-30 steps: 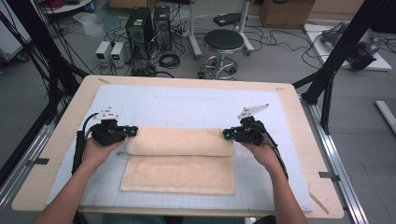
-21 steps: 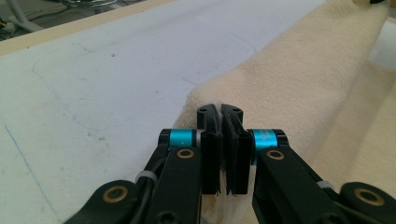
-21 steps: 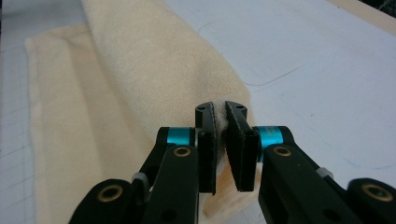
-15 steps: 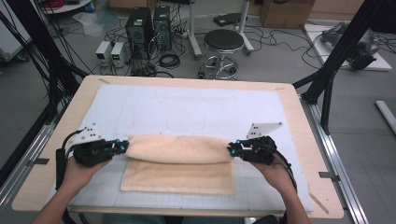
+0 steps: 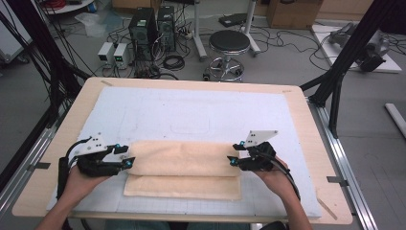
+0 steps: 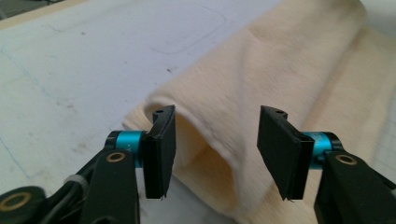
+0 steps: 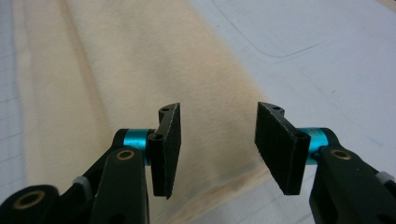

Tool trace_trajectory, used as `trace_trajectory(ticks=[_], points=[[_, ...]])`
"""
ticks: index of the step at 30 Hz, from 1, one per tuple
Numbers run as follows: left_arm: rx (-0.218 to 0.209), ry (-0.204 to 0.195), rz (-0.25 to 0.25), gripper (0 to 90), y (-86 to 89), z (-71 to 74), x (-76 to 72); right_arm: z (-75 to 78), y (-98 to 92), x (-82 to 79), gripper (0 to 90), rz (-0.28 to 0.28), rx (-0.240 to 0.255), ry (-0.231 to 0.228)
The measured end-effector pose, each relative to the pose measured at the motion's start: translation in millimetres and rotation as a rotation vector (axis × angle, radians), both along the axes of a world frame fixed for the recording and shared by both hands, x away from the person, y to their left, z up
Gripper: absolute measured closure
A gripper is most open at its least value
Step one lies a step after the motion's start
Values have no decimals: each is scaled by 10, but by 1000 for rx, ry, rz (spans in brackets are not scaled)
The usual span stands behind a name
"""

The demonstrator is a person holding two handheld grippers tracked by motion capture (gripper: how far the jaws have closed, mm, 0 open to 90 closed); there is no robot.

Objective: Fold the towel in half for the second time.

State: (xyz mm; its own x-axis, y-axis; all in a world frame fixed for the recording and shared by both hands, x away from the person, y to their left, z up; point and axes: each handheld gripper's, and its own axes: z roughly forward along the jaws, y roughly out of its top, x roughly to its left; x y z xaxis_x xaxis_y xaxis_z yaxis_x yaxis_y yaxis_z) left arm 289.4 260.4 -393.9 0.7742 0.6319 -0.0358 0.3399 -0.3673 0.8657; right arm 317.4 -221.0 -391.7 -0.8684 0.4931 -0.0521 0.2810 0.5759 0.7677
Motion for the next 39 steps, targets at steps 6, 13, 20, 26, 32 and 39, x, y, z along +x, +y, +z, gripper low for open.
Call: trace_trajectory(ticks=[6, 13, 20, 26, 32, 39], points=[[13, 53, 25, 406, -98, -73, 337, -73, 28, 299, 418, -15, 10, 56], [18, 94, -47, 870, -106, -102, 353, -147, 89, 396, 797, 55, -3, 150], [-22, 65, -40, 879, 5, 0, 264, 34, 44, 254, 817, 69, 21, 100], [3, 118, 6, 474, -51, -98, 374, -34, 90, 305, 788, 54, -26, 118], [30, 188, -17, 623, -127, -236, 505, -108, 127, 379, 773, 51, -34, 132], [35, 146, -45, 832, -129, -157, 411, -71, 127, 334, 798, 56, -23, 125]])
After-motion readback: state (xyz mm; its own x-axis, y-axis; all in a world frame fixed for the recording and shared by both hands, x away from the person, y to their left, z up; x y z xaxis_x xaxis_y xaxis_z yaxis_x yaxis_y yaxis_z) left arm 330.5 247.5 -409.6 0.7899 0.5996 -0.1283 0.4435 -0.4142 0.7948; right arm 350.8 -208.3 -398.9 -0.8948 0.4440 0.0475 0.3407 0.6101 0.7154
